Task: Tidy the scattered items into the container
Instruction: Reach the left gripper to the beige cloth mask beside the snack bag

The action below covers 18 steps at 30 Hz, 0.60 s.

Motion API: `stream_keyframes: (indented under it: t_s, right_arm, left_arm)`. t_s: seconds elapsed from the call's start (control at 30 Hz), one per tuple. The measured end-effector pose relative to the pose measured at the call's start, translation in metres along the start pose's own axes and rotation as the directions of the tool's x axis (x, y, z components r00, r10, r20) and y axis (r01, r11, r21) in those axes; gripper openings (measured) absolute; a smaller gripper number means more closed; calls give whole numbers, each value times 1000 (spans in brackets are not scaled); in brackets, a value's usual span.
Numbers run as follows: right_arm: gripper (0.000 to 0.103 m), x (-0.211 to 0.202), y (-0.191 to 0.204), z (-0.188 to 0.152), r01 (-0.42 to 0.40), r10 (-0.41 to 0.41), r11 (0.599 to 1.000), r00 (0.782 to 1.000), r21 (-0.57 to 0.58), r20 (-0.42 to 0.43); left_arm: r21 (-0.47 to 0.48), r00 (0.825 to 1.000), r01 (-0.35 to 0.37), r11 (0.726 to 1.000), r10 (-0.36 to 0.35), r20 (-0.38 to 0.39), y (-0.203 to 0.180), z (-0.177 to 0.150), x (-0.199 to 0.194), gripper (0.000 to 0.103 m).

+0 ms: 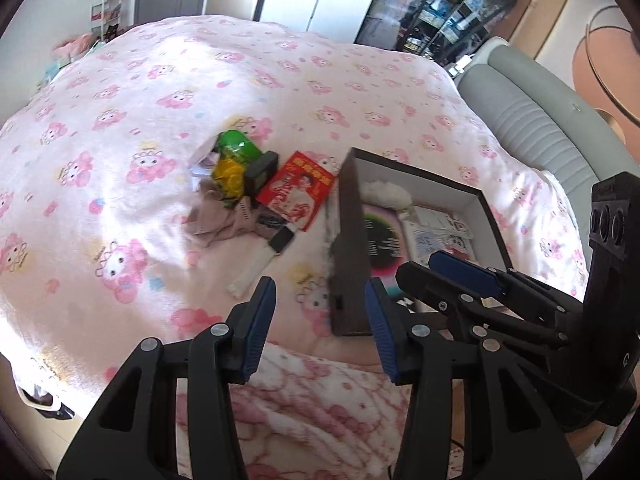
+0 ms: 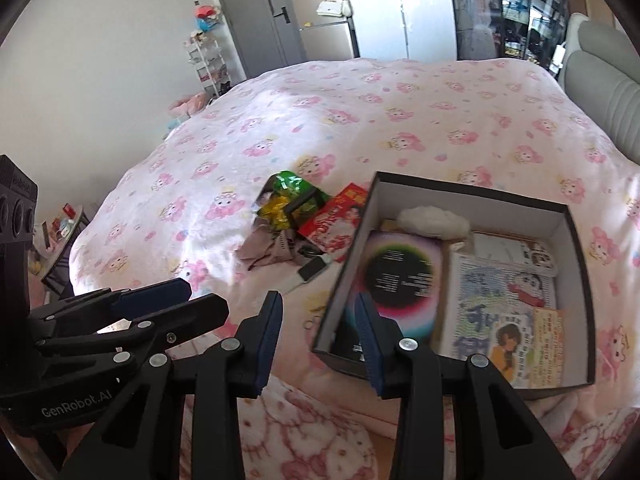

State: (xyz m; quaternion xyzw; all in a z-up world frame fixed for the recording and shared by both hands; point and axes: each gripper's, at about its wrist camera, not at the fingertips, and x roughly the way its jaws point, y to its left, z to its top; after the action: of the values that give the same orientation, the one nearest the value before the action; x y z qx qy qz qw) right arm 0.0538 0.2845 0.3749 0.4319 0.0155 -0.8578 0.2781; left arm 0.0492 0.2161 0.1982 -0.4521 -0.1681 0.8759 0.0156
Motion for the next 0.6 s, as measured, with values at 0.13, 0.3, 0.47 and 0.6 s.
stream_keyframes:
  t_s: [0.13,0.3,0.47,0.6]
  right_arm:
    - [35,47,30,10,-90,88,996,992,-12,-92]
    - [38,99,42,34,-99,101,995,982,22,-162]
    - [38,167,53,58,-112,102,994,946,-15,-307]
    - [38,208,51,72,-90,79,996,927,-15,-367]
  left_arm:
    - [-73,1000,-15,997,13,-20,51,11,12,51]
    - [-144,998,-5,990,-4,-65,106,36,43,53]
    - [-135,968,133,982,-158,-194,139,55,95,55]
    - [-178,966,113,977,-150,-209,161,72,130,60]
